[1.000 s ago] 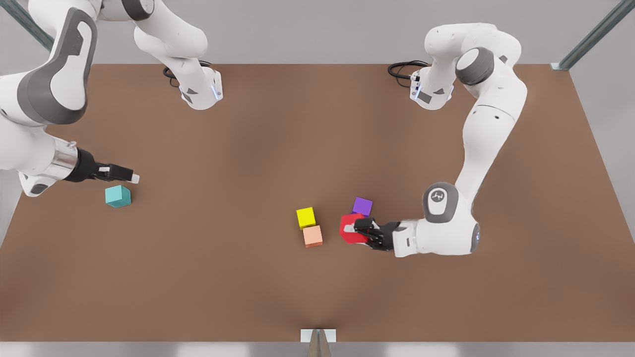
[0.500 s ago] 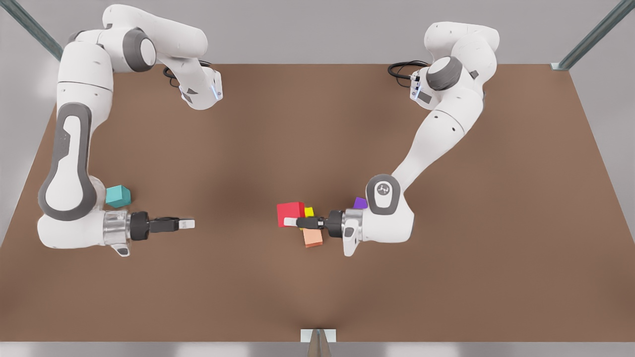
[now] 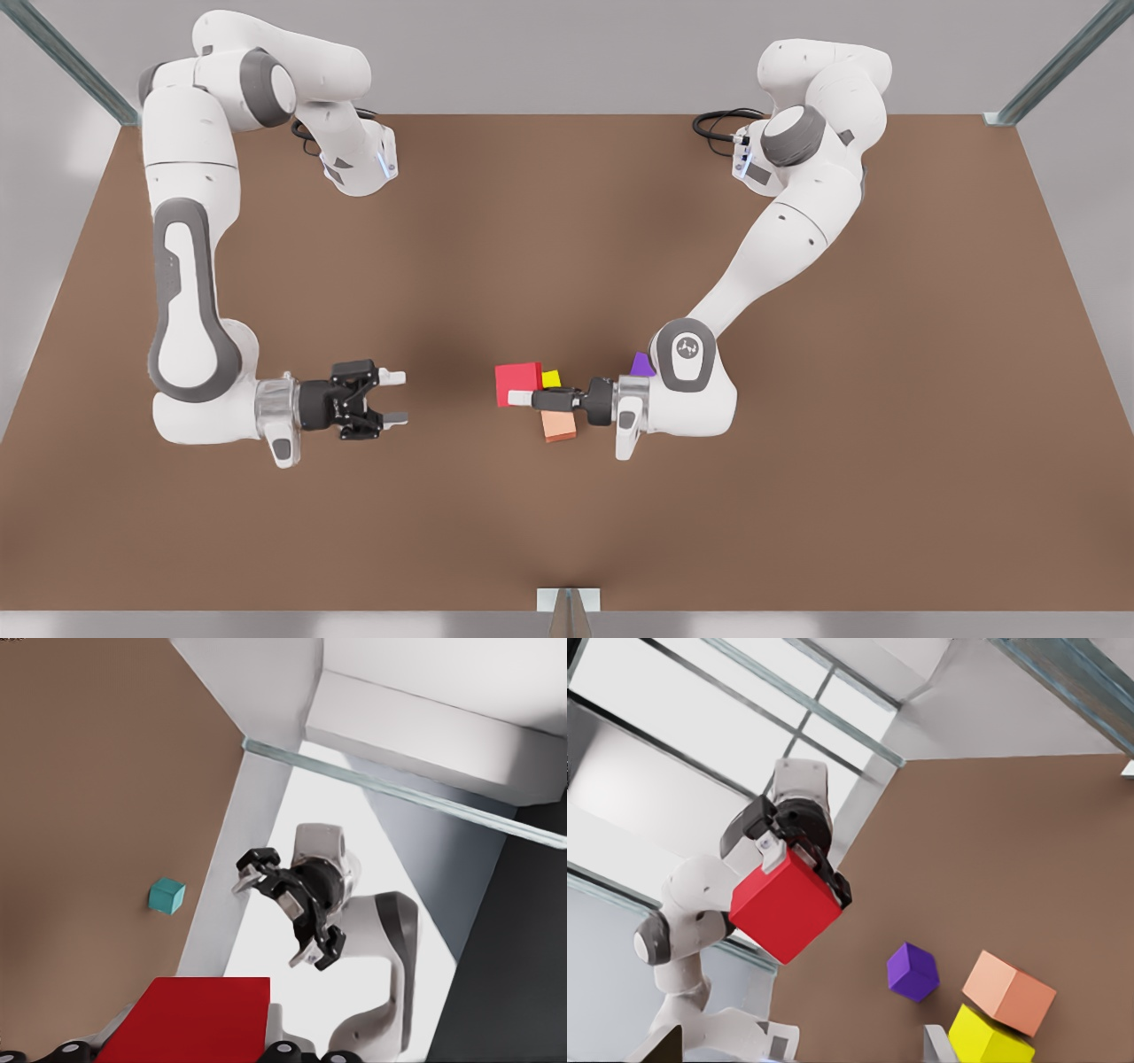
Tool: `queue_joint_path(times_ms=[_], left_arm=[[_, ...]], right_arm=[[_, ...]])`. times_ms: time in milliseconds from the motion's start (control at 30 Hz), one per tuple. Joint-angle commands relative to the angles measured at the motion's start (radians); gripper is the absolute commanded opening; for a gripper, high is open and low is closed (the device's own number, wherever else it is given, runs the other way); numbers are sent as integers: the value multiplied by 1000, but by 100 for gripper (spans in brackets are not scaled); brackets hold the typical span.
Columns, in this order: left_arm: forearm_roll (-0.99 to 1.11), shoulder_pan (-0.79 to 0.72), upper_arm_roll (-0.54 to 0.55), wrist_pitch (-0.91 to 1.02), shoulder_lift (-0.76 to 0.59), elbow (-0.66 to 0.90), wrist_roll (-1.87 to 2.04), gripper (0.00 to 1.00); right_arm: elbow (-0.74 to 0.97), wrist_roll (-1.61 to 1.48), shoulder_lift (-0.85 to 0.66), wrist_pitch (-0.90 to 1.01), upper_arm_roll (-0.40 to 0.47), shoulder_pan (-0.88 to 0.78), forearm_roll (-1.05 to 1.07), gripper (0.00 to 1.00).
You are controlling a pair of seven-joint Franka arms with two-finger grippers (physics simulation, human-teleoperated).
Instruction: Pick up red wooden cube and pass to hand red wooden cube and place in blue wooden cube
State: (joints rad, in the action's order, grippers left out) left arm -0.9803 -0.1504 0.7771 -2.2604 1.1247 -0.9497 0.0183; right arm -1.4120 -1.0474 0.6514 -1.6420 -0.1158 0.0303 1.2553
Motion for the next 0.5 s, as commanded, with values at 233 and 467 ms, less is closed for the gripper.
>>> queue_joint_path(times_ms=[233,467], left_arm=[[0,2,-4,10,3,0,-344,69],[-40,-2,-4,7,7,0,-294,69]], right_arm=[[-5,-968,27,-139,-1,-78,151,100],[-5,-1010,28,-156,-1,-96,245,99]])
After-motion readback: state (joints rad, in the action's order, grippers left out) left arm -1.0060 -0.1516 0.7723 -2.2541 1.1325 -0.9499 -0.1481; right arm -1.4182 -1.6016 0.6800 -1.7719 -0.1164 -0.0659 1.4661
